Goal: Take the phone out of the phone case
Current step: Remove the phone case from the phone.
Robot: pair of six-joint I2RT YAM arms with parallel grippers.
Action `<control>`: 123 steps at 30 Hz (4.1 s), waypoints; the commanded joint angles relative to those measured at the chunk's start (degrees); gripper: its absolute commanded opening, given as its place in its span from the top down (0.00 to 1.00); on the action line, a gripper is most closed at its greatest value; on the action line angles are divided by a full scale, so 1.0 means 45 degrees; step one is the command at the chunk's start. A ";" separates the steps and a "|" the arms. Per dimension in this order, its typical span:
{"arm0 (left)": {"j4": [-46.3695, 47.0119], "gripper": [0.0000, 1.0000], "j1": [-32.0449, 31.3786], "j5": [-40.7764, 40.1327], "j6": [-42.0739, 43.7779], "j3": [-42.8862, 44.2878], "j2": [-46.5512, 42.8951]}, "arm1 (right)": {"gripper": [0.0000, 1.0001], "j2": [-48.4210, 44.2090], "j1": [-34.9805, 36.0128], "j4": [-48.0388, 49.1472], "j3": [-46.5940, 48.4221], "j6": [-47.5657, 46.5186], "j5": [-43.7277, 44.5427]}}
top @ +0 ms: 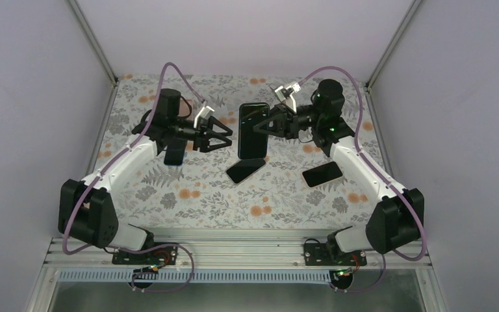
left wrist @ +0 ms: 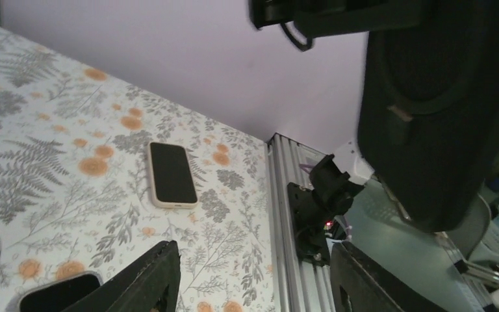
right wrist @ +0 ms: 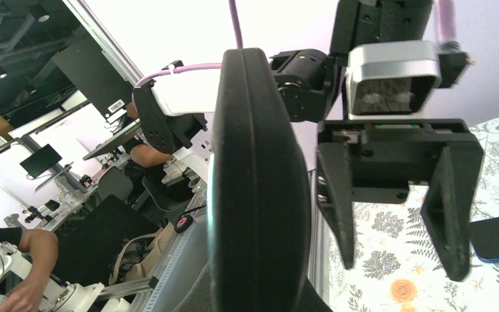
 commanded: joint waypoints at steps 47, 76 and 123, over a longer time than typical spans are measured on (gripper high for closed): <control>-0.0129 0.48 -0.0627 -0.0889 -0.0038 0.0892 -0.0111 | 0.96 -0.0410 0.0281 0.1052 0.0019 0.0721 -0.0356; 0.1282 0.61 -0.0462 -0.1332 -0.2021 0.1966 0.0297 | 0.96 0.0236 0.1406 0.0835 -0.0876 0.0039 0.0219; 0.6901 0.98 -0.0222 -0.0322 -0.8546 0.0400 0.1643 | 0.26 0.0331 -0.0068 -0.1161 -0.0303 -0.0279 0.3076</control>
